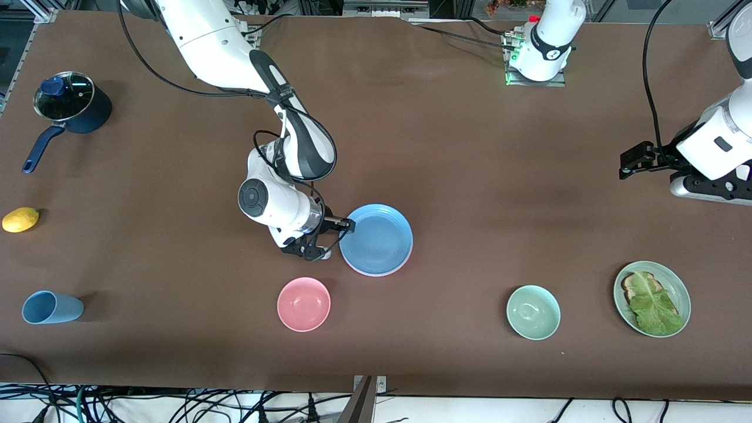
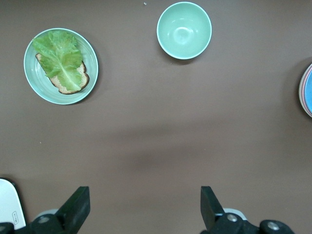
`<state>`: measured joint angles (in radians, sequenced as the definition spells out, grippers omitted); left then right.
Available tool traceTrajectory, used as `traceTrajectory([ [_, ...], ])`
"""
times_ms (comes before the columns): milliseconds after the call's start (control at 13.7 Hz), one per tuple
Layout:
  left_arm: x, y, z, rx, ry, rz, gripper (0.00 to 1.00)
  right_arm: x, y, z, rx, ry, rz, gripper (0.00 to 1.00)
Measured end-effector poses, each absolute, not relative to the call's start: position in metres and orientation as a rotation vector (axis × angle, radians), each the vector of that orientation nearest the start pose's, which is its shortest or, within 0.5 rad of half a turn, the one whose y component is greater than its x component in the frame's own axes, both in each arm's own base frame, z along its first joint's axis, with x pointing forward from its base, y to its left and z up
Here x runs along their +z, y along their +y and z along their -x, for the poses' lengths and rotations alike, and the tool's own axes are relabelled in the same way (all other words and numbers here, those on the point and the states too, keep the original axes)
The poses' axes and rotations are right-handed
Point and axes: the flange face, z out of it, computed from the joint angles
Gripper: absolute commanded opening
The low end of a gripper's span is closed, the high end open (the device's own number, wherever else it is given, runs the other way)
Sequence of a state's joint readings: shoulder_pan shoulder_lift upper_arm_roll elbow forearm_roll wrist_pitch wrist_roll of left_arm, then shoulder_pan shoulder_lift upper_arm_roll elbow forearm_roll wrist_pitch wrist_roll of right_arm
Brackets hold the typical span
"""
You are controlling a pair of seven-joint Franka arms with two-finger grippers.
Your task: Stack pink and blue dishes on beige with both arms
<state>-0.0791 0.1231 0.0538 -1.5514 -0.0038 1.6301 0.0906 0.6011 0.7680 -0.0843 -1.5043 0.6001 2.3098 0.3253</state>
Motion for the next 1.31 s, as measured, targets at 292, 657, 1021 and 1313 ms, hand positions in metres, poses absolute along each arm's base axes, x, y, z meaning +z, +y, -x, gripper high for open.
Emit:
traceTrajectory([
  [292,0.568,-0.017,-0.594,0.07,0.182,3.134,1.0,0.234,0.374,-0.622,0.108,0.202,2.778,1.0],
  [657,0.568,-0.018,-0.594,0.07,0.183,3.135,1.0,0.311,0.33,-0.637,0.09,0.083,2.939,1.0],
  [1021,0.567,-0.027,-0.594,0.071,0.203,3.135,1.0,0.389,0.269,-0.627,0.2,0.021,3.141,1.0],
  [1313,0.567,-0.025,-0.594,0.072,0.195,3.136,1.0,0.449,0.219,-0.623,0.203,0.07,3.168,1.0],
])
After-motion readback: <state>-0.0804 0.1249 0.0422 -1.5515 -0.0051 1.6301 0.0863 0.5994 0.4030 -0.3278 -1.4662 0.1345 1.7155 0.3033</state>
